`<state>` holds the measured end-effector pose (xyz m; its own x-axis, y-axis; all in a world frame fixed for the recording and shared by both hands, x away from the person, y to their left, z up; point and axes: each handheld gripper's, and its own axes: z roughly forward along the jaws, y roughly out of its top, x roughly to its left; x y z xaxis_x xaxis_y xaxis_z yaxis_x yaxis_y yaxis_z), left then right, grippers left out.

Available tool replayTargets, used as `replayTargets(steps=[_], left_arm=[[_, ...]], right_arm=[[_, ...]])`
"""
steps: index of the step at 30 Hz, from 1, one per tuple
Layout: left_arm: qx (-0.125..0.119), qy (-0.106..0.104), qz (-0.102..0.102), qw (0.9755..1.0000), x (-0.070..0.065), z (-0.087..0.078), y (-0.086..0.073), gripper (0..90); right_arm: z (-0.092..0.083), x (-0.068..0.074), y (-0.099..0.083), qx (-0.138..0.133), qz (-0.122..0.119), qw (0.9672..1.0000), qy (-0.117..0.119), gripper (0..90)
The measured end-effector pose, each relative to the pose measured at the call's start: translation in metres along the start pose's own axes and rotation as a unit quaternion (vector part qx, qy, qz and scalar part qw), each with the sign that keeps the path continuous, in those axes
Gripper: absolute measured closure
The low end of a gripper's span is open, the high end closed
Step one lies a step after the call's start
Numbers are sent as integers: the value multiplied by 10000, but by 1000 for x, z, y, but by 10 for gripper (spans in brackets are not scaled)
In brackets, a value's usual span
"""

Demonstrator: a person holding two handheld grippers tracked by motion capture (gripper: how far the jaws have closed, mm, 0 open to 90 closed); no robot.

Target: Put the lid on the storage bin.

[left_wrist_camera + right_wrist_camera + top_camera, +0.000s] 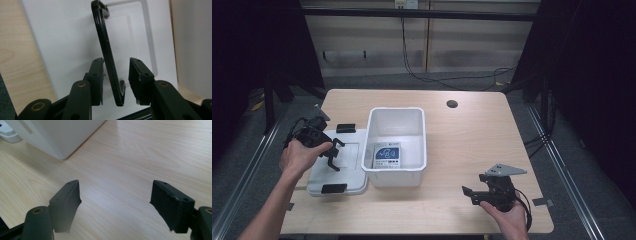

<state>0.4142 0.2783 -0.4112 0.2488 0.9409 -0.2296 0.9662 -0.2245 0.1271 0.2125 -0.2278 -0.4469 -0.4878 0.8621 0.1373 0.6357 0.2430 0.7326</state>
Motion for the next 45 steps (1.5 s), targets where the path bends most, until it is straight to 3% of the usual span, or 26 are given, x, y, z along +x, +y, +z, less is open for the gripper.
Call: replayTargets(steps=[9,17,21,22,29,34,45], left_arm=[[-4,161,-7,9999,-5,10,6,737],[245,284,-239,9990,-9,12,15,764],[324,368,-325,9983,-18,11,18,799],[296,436,-423,9977,-20,11,20,801],[472,603,-579,9954,-23,11,23,825],[602,635,-929,9918,-21,9,24,847],[595,652,-883,9922,-19,3,24,849]], right_arm=[[1,1,0,25,-19,10000,21,228],[2,3,1,63,-82,9999,3,227],[2,3,1,45,-160,9999,-10,226],[3,3,1,79,-132,9999,17,222],[3,4,1,92,-163,9998,27,222],[2,5,2,76,-191,9998,21,222],[2,5,1,80,-204,9998,15,222]])
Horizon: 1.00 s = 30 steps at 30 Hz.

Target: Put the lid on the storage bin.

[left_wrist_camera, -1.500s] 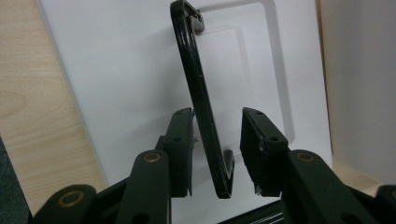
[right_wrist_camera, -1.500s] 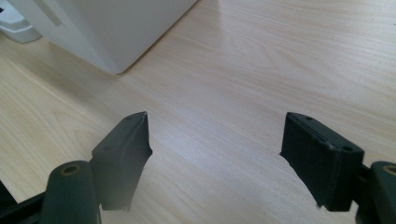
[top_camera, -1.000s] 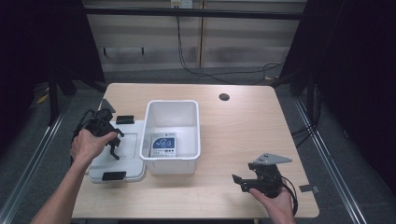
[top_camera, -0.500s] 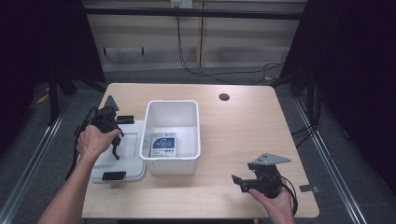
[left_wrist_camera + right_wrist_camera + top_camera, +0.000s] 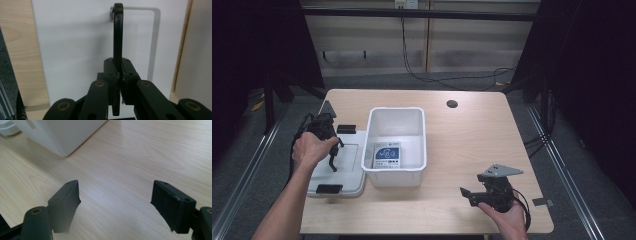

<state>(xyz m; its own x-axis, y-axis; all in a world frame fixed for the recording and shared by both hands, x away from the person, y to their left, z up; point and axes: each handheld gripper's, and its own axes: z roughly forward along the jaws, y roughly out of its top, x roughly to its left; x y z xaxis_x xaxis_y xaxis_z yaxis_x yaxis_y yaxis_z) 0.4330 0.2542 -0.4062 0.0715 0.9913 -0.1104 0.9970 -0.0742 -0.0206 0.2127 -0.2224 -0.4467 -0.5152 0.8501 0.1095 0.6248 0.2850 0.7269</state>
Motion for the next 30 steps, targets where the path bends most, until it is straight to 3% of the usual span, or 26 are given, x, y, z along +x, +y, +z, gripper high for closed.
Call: replayTargets(steps=[3,7,9,11,21,26,30], left_arm=[[-105,2,-96,9999,3,-5,-1,850],[-48,-62,-38,10000,7,-14,0,849],[-195,-84,-57,9998,8,-19,-1,849],[-191,-146,-6,9997,11,-22,-1,849],[-253,-219,-75,9994,19,-35,-3,849],[-344,-363,57,9987,25,-44,-2,849],[-353,-349,118,9987,28,-52,-2,849]], right_arm=[[0,0,0,14,-5,10000,-12,222],[1,0,0,21,-1,10000,-17,222],[1,0,0,23,-1,10000,-21,222],[0,0,0,20,-15,10000,-23,222],[1,0,0,65,8,10000,-3,217],[1,0,-1,62,21,10000,-10,217],[1,0,0,74,26,10000,3,217]])
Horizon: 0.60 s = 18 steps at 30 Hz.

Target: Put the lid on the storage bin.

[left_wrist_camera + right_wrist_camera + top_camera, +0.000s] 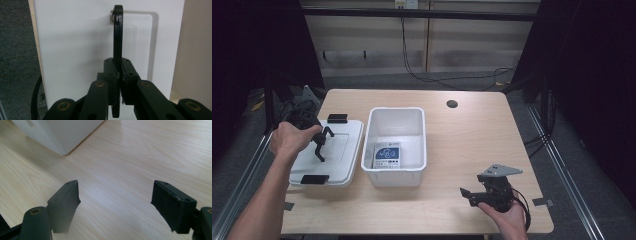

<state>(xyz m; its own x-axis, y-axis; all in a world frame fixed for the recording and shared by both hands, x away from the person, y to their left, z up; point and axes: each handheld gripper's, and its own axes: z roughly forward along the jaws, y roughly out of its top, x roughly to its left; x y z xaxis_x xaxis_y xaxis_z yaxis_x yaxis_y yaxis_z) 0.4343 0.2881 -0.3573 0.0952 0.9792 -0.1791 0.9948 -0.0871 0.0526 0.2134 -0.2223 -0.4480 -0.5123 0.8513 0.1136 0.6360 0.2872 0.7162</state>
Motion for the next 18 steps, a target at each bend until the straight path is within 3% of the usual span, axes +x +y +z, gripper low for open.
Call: replayTargets(steps=[3,6,12,18], left_arm=[[-11,-38,10,10000,0,-4,0,849],[-160,70,-122,9998,0,-13,0,850],[-194,-56,-92,9998,1,-24,0,849],[-216,-142,80,9996,-1,-36,1,849]], right_arm=[[0,0,0,6,8,10000,-2,217],[0,0,0,2,16,10000,-11,217],[0,-1,0,-8,18,10000,-13,216],[0,-1,0,5,48,10000,-23,216]])
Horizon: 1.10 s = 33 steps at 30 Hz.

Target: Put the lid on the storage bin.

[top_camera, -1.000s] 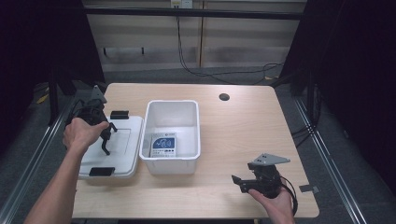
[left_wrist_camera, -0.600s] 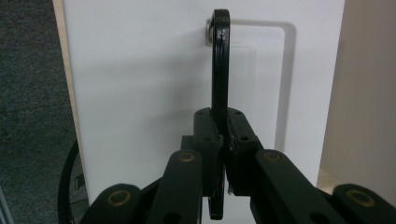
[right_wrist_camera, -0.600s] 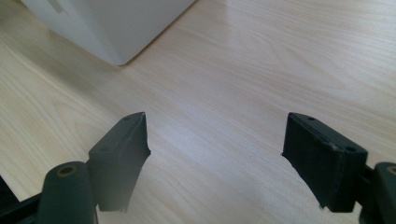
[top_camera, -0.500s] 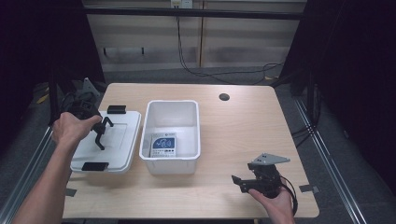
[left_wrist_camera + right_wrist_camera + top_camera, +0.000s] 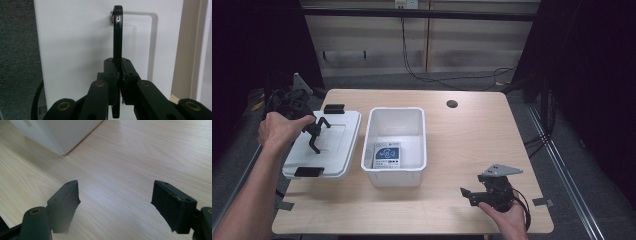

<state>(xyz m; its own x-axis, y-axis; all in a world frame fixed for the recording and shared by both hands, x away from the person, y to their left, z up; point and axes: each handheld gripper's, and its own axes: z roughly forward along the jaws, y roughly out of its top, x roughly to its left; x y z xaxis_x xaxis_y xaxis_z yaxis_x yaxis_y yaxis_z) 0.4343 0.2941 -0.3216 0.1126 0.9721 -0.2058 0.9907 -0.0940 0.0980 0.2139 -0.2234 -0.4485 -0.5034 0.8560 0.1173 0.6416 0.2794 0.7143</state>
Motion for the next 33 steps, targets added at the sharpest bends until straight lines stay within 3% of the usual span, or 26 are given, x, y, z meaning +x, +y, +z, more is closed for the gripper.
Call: replayTargets(steps=[18,27,30,33], left_arm=[[-44,-84,143,9999,-12,-27,3,850],[-300,-35,307,9991,-34,-61,4,851],[-338,-19,336,9989,-39,-63,3,851],[-340,-134,334,9988,-41,-63,3,851]], right_arm=[[0,-1,0,-8,41,10000,-4,202],[-1,-1,0,18,33,10000,0,202],[-1,-1,0,9,16,10000,2,202],[0,-1,0,17,14,10000,8,202]])
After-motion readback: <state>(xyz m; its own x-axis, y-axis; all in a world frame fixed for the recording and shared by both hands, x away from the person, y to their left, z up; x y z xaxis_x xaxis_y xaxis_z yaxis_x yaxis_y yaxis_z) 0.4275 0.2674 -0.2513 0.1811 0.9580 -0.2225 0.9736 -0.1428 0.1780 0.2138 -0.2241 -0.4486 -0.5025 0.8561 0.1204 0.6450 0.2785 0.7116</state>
